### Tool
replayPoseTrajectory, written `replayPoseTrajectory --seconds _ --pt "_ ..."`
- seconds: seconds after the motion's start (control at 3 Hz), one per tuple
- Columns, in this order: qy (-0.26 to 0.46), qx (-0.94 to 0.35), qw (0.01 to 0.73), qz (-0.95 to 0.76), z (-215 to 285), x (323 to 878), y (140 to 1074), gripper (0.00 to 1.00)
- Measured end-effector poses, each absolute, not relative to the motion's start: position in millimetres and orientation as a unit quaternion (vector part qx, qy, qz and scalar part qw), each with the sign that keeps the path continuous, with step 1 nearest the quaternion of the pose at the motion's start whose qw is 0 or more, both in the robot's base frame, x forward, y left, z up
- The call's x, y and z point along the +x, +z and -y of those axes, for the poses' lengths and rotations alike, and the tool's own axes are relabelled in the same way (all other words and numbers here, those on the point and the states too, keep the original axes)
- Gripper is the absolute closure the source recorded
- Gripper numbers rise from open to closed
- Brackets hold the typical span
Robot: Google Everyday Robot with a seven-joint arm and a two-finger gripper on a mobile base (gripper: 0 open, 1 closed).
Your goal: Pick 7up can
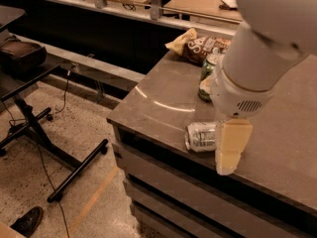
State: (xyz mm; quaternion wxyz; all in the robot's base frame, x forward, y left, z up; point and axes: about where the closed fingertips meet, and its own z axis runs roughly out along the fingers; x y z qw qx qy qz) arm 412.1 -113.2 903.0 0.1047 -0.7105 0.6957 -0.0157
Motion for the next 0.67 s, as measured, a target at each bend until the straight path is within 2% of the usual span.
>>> replayPoseTrajectory --seconds 0.67 --pt "-0.008 -0.740 0.048 -0.671 75.3 420.1 842.8 0.00"
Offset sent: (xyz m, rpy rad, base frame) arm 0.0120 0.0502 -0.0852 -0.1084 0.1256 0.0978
